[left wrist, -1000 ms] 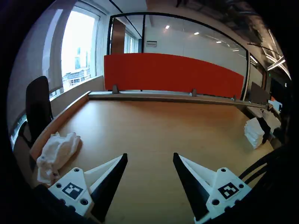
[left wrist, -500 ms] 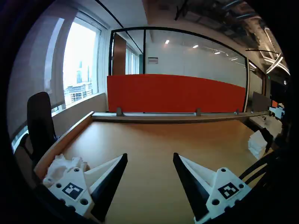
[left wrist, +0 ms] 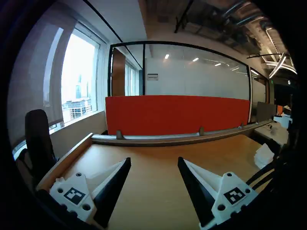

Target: Fold towel

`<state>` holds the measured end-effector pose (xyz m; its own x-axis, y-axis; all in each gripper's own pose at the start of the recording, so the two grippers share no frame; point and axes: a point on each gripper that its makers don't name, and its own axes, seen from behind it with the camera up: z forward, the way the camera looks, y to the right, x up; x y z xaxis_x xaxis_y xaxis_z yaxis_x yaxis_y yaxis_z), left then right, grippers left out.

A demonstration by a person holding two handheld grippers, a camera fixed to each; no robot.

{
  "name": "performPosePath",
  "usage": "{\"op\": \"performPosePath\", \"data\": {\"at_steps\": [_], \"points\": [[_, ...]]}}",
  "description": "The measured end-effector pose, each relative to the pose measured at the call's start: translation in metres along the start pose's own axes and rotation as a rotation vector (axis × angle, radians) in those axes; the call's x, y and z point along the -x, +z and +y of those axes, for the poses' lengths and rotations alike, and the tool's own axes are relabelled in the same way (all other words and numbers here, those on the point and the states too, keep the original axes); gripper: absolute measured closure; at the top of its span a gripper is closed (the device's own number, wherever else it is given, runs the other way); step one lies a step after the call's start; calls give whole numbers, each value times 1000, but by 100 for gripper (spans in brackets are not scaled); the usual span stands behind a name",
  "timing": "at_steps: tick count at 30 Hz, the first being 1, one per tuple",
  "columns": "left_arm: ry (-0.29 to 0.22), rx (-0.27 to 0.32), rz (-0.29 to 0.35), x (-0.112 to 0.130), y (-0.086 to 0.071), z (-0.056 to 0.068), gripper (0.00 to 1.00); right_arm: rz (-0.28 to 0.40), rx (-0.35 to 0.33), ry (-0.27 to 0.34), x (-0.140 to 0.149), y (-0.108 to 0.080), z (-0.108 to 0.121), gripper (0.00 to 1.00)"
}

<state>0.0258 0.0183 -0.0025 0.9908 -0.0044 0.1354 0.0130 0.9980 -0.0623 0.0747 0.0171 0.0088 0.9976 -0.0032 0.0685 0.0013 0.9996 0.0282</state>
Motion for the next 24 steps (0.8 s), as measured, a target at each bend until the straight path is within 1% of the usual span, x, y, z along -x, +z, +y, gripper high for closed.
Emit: {"op": "performPosePath", "data": {"at_steps": [6, 9, 15, 24], "points": [[-3, 2, 24, -10, 6, 1, 10, 7, -9, 13, 0, 1, -16, 6], [-10, 2, 32, -12, 8, 1, 10, 5, -14, 13, 1, 1, -20, 6], [-21, -4, 43, -12, 10, 0, 10, 2, -13, 22, 0, 2, -24, 6], [-31, -5, 70, -6, 11, -6, 10, 5, -5, 20, 3, 0, -32, 6]]}}
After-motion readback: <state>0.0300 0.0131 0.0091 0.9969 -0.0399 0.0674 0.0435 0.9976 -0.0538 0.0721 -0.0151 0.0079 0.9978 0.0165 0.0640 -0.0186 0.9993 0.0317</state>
